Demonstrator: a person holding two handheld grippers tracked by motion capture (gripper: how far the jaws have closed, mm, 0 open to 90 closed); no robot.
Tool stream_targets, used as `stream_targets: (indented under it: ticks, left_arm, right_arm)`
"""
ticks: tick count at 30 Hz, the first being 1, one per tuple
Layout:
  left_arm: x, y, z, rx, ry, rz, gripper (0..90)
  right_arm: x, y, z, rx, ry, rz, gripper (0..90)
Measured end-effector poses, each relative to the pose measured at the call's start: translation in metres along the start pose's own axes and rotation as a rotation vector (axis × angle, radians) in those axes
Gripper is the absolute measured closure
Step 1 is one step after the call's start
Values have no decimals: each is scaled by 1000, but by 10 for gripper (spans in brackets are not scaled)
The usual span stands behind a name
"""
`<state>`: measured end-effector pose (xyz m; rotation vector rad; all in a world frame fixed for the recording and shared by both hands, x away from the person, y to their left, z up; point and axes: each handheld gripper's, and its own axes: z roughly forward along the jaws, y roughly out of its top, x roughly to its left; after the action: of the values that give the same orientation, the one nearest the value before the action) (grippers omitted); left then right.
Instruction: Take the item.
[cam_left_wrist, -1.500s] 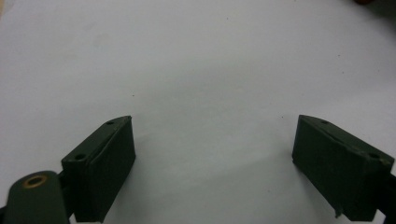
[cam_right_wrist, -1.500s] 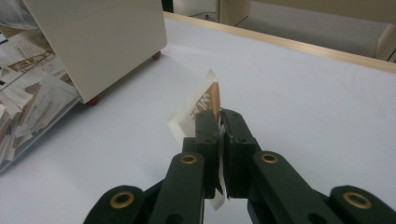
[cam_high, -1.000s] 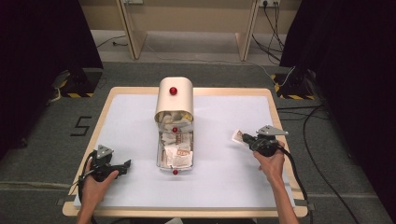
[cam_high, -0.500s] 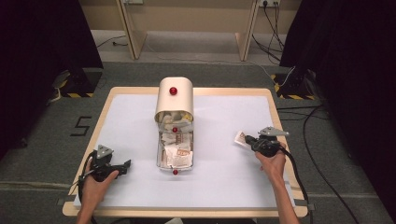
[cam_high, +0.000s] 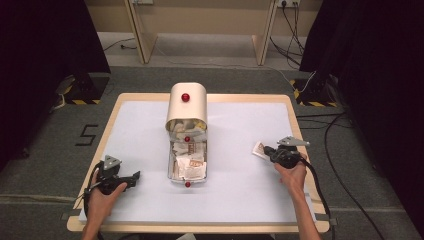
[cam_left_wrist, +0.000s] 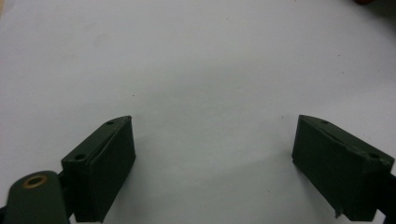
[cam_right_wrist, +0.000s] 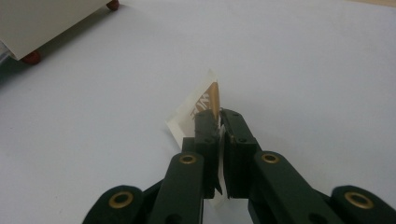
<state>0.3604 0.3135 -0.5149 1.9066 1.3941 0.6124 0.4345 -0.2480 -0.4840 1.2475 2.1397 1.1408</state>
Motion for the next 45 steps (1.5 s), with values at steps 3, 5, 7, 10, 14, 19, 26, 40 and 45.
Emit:
stream_targets:
  ticks: [3,5,7,10,14,19,26,40,45]
  left_arm:
    - [0,0,0,0,0,0,122]
    - [0,0,0,0,0,0,122]
    - [0,0,0,0,0,0,122]
    - [0,0,0,0,0,0,123]
    - [0,0,0,0,0,0,123]
    - [0,0,0,0,0,0,123]
    - [0,0,0,0,0,0,122]
    - [0,0,0,0,0,0,122]
    - [0,0,0,0,0,0,123]
  right_arm:
    - [0,-1,2,11,4,3,860]
    - [0,-1,3,15,2,1,859]
    - [1,-2,5,22,2,0,858]
    - [1,-2,7,27,3,-5,856]
    - [1,-2,8,31,3,-4,853]
    - [2,-2,8,34,7,1,843]
    - [2,-2,9,39,1,8,740]
    - [9,6,2,20,-20,51,425]
    - [11,8,0,4,-21,53,406]
